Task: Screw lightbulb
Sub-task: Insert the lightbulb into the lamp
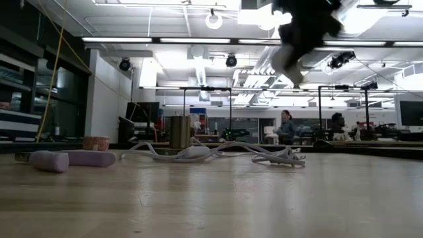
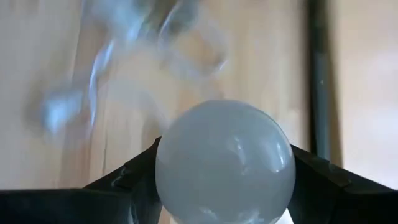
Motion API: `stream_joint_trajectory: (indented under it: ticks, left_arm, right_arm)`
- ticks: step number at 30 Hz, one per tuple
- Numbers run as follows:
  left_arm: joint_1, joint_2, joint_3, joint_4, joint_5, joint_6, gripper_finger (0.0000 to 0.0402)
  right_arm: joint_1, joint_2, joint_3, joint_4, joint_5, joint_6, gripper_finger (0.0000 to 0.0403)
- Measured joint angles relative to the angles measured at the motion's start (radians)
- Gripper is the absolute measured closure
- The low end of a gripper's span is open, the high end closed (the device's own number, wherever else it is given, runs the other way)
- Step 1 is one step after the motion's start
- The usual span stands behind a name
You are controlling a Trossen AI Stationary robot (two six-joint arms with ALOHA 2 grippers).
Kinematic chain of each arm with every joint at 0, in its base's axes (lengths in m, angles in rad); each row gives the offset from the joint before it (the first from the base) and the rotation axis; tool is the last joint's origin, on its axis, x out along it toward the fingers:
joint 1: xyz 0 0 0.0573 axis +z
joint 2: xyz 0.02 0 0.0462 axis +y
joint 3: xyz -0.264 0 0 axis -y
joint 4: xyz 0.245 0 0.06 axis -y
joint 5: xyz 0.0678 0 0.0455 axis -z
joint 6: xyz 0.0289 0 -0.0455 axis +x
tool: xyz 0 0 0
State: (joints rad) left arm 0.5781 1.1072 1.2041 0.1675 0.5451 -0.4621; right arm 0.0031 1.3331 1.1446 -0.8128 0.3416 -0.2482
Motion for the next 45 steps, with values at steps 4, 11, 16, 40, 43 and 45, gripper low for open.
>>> stream_joint_trajectory:
  ticks: [4, 11, 16, 40, 43, 45]
  left_arm:
    - [-0.034, 0.013, 0.000, -0.020, 0.000, 0.063, 0.0283]
    - [-0.121, 0.072, 0.000, -0.037, -0.054, 0.314, 0.0182]
    - [-0.165, 0.108, 0.000, 0.022, -0.146, 0.494, 0.0141]
    - [-0.349, 0.359, 0.151, 0.480, -0.578, 1.313, 0.0131]
    - [-0.350, 0.359, 0.160, 0.481, -0.591, 1.322, 0.0131]
    - [-0.351, 0.358, 0.164, 0.482, -0.591, 1.321, 0.0131]
  right_arm:
    - [-0.091, -0.008, 0.150, 0.116, -0.102, 0.126, 0.0152]
    - [-0.182, -0.006, 0.345, 0.433, -0.227, 0.326, 0.0152]
    - [-0.219, -0.006, 0.402, 0.668, -0.272, 0.480, 0.0152]
    - [-0.184, 0.120, 0.406, 1.180, -0.217, 0.896, 0.0152]
    - [-0.177, 0.120, 0.406, 1.180, -0.194, 0.887, 0.0152]
    - [-0.171, 0.122, 0.406, 1.180, -0.186, 0.885, 0.0152]
